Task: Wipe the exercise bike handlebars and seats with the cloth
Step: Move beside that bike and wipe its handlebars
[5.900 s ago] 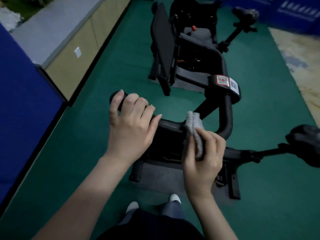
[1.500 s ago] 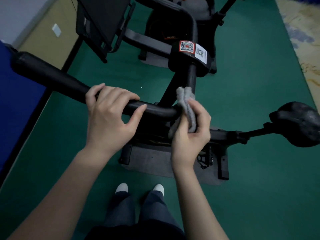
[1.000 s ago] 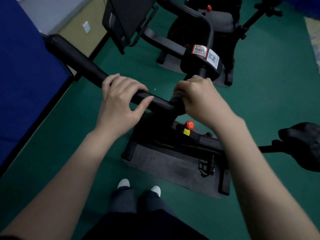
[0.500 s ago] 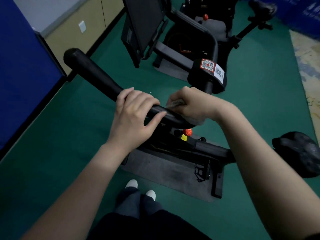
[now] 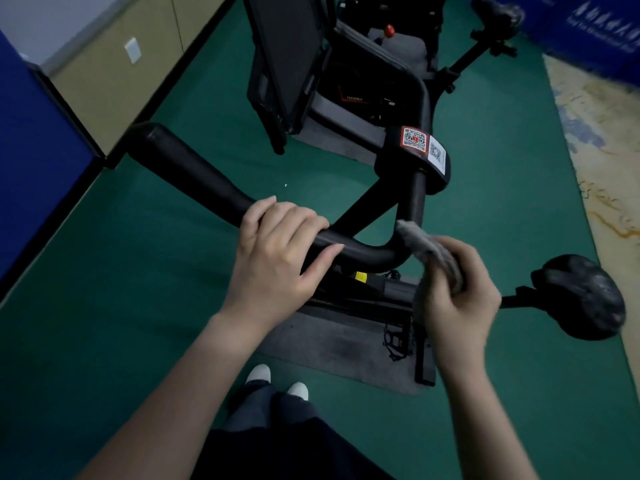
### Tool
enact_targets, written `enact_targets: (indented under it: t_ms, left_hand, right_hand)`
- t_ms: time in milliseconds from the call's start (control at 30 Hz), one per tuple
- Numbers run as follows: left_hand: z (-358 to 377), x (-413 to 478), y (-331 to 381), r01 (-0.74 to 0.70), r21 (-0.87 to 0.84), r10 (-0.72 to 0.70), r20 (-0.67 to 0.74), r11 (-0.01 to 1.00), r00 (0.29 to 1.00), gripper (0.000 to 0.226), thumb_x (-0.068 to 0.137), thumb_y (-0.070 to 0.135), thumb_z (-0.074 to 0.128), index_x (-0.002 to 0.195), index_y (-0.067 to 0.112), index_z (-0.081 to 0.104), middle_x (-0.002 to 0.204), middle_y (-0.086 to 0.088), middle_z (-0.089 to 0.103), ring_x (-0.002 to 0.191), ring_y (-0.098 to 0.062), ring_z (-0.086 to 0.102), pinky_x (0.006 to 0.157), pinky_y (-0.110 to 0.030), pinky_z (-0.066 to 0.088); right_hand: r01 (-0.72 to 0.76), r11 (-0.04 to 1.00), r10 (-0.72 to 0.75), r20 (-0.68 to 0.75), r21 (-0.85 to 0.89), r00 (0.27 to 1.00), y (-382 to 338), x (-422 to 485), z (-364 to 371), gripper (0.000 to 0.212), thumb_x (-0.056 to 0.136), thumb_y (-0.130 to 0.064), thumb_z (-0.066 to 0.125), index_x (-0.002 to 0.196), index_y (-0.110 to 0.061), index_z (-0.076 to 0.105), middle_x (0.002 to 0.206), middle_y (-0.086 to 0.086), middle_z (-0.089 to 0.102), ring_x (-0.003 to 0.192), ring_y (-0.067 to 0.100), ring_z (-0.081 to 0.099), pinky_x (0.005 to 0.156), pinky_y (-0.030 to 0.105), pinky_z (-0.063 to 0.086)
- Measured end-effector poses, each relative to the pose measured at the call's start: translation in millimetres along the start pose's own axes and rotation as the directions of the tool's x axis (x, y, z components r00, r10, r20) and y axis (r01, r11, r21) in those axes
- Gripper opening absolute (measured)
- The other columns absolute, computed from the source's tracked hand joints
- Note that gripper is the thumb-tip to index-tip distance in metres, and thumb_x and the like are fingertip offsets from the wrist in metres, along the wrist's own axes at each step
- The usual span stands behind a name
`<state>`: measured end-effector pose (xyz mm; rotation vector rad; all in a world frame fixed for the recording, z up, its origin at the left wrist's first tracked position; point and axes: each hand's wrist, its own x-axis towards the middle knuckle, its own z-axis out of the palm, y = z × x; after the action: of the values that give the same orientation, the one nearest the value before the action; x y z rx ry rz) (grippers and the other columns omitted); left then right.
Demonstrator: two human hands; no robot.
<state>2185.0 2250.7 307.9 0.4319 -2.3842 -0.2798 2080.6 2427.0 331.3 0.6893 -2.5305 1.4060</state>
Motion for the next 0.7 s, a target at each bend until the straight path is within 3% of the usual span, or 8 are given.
enact_targets:
  t_ms: [67, 100, 167, 233, 400, 567, 700]
  left_hand:
    - [1.3, -0.7, -0.2, -0.004, 0.000, 0.004, -0.003, 1.000, 1.000, 0.029, 0.094, 0.041, 0.053, 0.099, 0.015, 0.066, 0.097, 0.003, 0.065, 0.100, -0.018, 0.057, 0.108, -0.034, 0.023]
    - [1.4, -1.0, -0.4, -0.005, 0.000, 0.005, -0.008, 1.000, 1.000, 0.029, 0.094, 0.041, 0.054, 0.098, 0.015, 0.066, 0.097, 0.003, 0.065, 0.100, -0.018, 0.057, 0.108, -0.034, 0.023]
    - [2.4, -0.9, -0.3, -0.010, 0.004, 0.010, -0.020, 1.000, 1.000, 0.029, 0.094, 0.041, 0.053, 0.098, 0.015, 0.066, 0.096, 0.003, 0.065, 0.100, -0.018, 0.056, 0.108, -0.033, 0.023]
    - [2.8, -0.8, -0.2, -0.012, 0.010, 0.012, -0.025, 1.000, 1.000, 0.029, 0.095, 0.041, 0.051, 0.098, 0.015, 0.066, 0.096, 0.003, 0.065, 0.099, -0.017, 0.055, 0.107, -0.033, 0.023]
    - [3.2, -0.6, -1.5, -0.013, 0.013, 0.013, -0.029, 1.000, 0.999, 0.027, 0.095, 0.039, 0.052, 0.098, 0.015, 0.065, 0.097, 0.002, 0.064, 0.101, -0.017, 0.053, 0.107, -0.033, 0.023]
    - [6.4, -0.8, -0.9, -0.013, 0.033, 0.013, -0.027, 0.999, 1.000, 0.026, 0.094, 0.039, 0.055, 0.098, 0.015, 0.065, 0.097, 0.002, 0.065, 0.101, -0.018, 0.053, 0.107, -0.034, 0.023]
    - [7.2, -1.5, -1.0, -0.018, 0.056, 0.019, -0.025, 0.998, 0.999, 0.028, 0.095, 0.039, 0.052, 0.098, 0.015, 0.065, 0.098, 0.002, 0.065, 0.102, -0.018, 0.053, 0.106, -0.035, 0.023]
  right_hand:
    - [-0.242, 0.952, 0.284, -0.248, 0.187, 0.926, 8.0, -12.5, 9.8, 0.014, 0.091, -0.002, 0.056, 0.097, -0.012, 0.064, 0.088, -0.006, 0.066, 0.082, 0.001, 0.061, 0.076, 0.016, 0.047]
    - [-0.328, 0.901, 0.408, -0.295, 0.285, 0.864, 9.9, -12.7, 15.6, 0.013, 0.091, -0.003, 0.055, 0.098, -0.011, 0.063, 0.090, -0.005, 0.065, 0.084, 0.003, 0.061, 0.078, 0.016, 0.048]
    - [-0.430, 0.777, 0.580, -0.257, 0.459, 0.773, 10.8, -7.0, 28.0, 0.015, 0.093, -0.002, 0.053, 0.101, -0.011, 0.061, 0.095, 0.000, 0.065, 0.087, 0.006, 0.062, 0.079, 0.015, 0.049]
    - [-0.465, 0.623, 0.671, -0.126, 0.629, 0.731, 7.1, -1.3, 41.8, 0.018, 0.094, 0.001, 0.050, 0.104, -0.010, 0.059, 0.101, 0.006, 0.065, 0.089, 0.009, 0.063, 0.083, 0.018, 0.051]
    - [-0.432, 0.286, 0.726, 0.101, 0.855, 0.680, -8.5, -10.7, 59.9, 0.026, 0.095, 0.002, 0.047, 0.116, -0.005, 0.059, 0.095, 0.006, 0.072, 0.085, 0.015, 0.069, 0.075, 0.025, 0.056]
    - [-0.442, 0.147, 0.686, 0.231, 0.885, 0.690, -22.3, -36.3, 66.5, 0.031, 0.095, 0.004, 0.041, 0.120, -0.002, 0.058, 0.095, 0.008, 0.070, 0.087, 0.019, 0.066, 0.076, 0.031, 0.054]
    - [-0.525, -0.004, 0.627, 0.411, 0.851, 0.662, -36.7, -56.3, 81.3, 0.033, 0.093, 0.005, 0.041, 0.125, 0.004, 0.051, 0.105, 0.019, 0.061, 0.096, 0.032, 0.054, 0.085, 0.045, 0.039]
